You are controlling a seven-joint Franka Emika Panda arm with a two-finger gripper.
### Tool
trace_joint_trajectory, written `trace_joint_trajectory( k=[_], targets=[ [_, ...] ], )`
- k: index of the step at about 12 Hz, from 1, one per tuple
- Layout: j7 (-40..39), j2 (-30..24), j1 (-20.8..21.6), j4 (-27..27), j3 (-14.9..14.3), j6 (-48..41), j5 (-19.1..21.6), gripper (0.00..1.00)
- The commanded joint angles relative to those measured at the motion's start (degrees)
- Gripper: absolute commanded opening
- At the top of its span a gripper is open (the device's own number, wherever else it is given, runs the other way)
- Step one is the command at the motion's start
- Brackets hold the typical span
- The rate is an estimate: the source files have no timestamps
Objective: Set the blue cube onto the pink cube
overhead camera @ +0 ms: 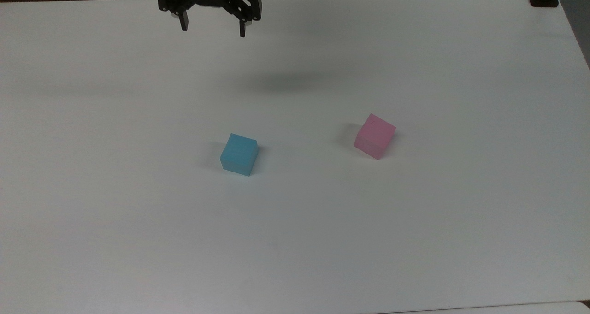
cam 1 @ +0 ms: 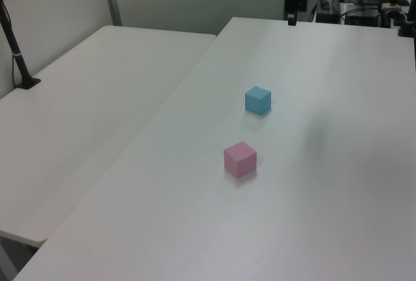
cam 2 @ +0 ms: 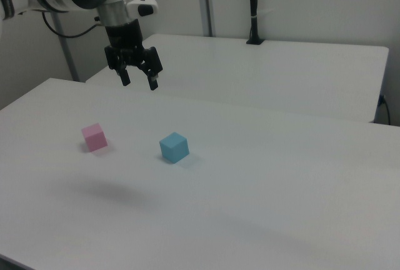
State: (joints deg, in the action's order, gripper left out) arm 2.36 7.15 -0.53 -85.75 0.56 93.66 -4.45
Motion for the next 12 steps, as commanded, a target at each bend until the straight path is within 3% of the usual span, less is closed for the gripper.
trace_joint_trajectory(
  k=[1,6,12],
  targets=[
    [-0.77,-0.12,-0.18,-1.17,-0.12,2.39,2.33,1.00],
    [-0.69,2.69,-0.09,-1.26,-0.12,5.03,2.78,1.00],
    [0.37,10.86,0.09,-1.17,-0.12,12.14,2.25,1.00]
  ],
)
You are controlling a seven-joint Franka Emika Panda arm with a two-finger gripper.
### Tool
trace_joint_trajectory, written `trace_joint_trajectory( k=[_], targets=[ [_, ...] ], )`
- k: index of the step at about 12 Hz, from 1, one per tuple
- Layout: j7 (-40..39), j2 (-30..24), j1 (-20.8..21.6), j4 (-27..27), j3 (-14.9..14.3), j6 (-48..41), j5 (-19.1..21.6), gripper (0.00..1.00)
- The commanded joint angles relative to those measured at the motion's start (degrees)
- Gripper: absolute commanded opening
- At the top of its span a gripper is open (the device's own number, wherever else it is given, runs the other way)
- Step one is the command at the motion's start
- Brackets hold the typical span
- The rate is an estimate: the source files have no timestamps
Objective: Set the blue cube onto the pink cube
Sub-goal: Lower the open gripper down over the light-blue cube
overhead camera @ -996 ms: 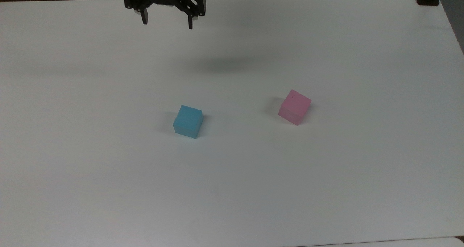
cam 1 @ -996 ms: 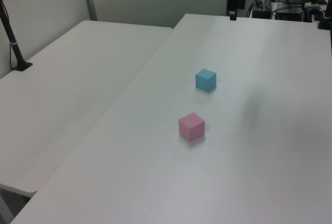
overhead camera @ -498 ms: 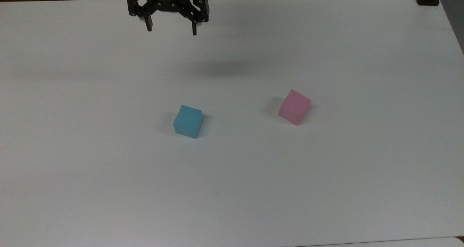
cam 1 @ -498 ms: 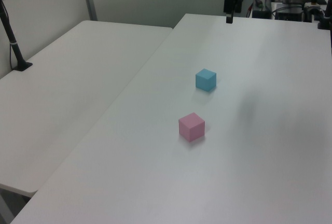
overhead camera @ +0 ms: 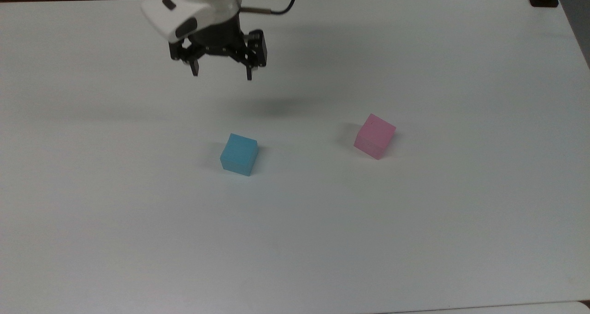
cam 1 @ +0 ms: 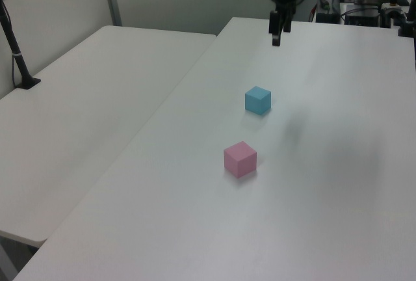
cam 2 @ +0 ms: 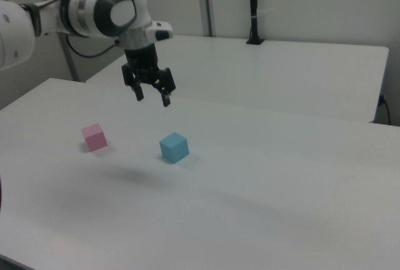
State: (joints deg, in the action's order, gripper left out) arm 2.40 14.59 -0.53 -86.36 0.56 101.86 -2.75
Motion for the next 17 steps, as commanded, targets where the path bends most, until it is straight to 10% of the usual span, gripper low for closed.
trace_joint_trajectory(
  k=[1,17],
  targets=[
    [1.63,4.82,0.18,-0.56,-0.12,5.44,0.38,1.00],
    [16.41,15.38,1.32,-0.74,-0.12,15.39,-2.43,1.00]
  ],
)
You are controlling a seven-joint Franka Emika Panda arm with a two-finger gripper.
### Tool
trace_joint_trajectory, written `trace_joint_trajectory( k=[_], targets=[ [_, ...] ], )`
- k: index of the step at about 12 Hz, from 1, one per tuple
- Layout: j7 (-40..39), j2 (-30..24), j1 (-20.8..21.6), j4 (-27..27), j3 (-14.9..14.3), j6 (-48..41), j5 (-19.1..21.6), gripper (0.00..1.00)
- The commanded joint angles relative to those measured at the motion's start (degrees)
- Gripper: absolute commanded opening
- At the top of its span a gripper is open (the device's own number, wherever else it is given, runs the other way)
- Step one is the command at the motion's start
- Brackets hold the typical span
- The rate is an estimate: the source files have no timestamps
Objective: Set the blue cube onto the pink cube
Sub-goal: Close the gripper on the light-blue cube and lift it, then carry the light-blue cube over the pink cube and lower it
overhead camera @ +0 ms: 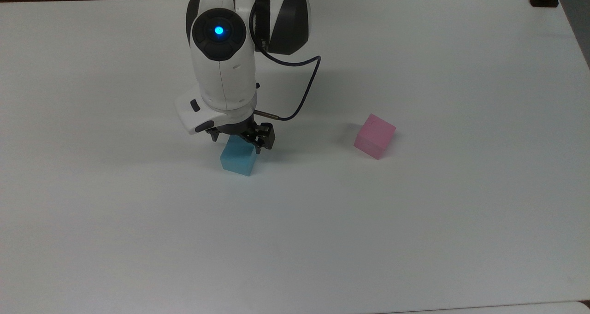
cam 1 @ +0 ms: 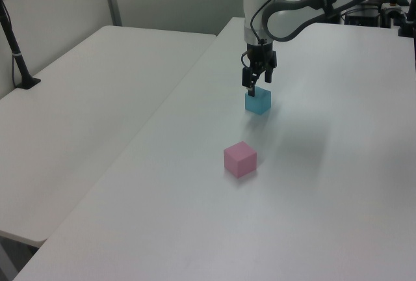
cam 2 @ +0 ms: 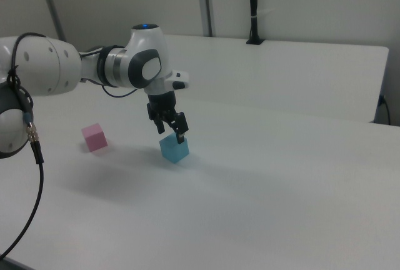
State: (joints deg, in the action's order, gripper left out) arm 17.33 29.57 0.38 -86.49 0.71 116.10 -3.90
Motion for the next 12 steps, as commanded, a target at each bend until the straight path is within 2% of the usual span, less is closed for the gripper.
trace_joint_trajectory(
  k=[1,4,5,6,7,8,9,10,12],
  targets=[
    [1.65,1.27,0.50,-0.44,-0.27,1.14,-1.55,1.00],
    [2.61,2.59,1.82,-0.61,-0.27,2.89,-1.81,1.00],
    [2.70,2.86,1.99,-0.61,-0.27,3.07,-2.42,0.94],
    [2.62,2.86,1.91,-0.70,-0.27,3.16,-3.21,0.83],
    [2.27,2.78,1.91,-0.70,-0.18,3.16,-3.57,0.66],
    [2.00,2.60,2.00,-0.70,-0.18,2.73,-3.57,0.41],
    [0.61,1.82,2.26,-0.44,-0.01,2.29,-3.57,0.21],
    [-1.41,-0.63,2.35,-0.18,0.51,-1.46,-3.05,0.13],
    [-2.92,-3.98,5.67,2.62,2.53,-8.32,-2.60,0.14]
  ],
)
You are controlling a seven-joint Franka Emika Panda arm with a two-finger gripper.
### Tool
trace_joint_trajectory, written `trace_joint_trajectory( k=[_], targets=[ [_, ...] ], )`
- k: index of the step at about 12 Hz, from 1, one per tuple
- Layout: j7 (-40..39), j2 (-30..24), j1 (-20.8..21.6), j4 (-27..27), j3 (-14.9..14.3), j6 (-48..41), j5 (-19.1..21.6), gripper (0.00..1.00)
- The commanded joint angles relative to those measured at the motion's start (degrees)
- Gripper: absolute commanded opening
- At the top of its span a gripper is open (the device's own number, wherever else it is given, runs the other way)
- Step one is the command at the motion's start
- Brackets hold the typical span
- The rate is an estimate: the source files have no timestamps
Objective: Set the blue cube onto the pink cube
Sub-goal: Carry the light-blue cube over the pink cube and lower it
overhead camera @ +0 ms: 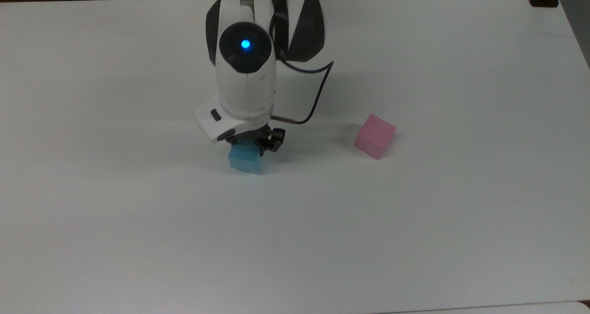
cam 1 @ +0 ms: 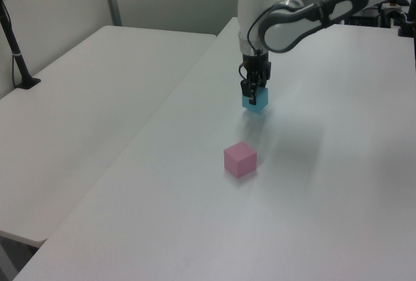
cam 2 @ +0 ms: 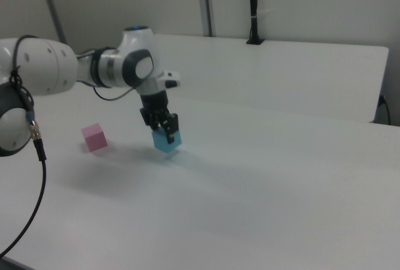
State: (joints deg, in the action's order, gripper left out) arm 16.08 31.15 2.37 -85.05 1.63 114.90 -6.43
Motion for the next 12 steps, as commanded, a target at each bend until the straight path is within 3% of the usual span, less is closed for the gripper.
trace_joint_trajectory(
  k=[1,5,10,12],
  targets=[
    [-1.58,-6.09,6.13,1.47,1.79,-8.80,0.02,0.16],
    [-0.27,-5.93,14.84,1.65,1.80,-8.65,0.11,0.24],
    [5.00,-2.94,21.18,1.91,1.71,-3.12,-0.77,0.37],
    [6.59,-1.80,21.45,1.91,1.62,0.57,-1.21,0.61]
  ],
)
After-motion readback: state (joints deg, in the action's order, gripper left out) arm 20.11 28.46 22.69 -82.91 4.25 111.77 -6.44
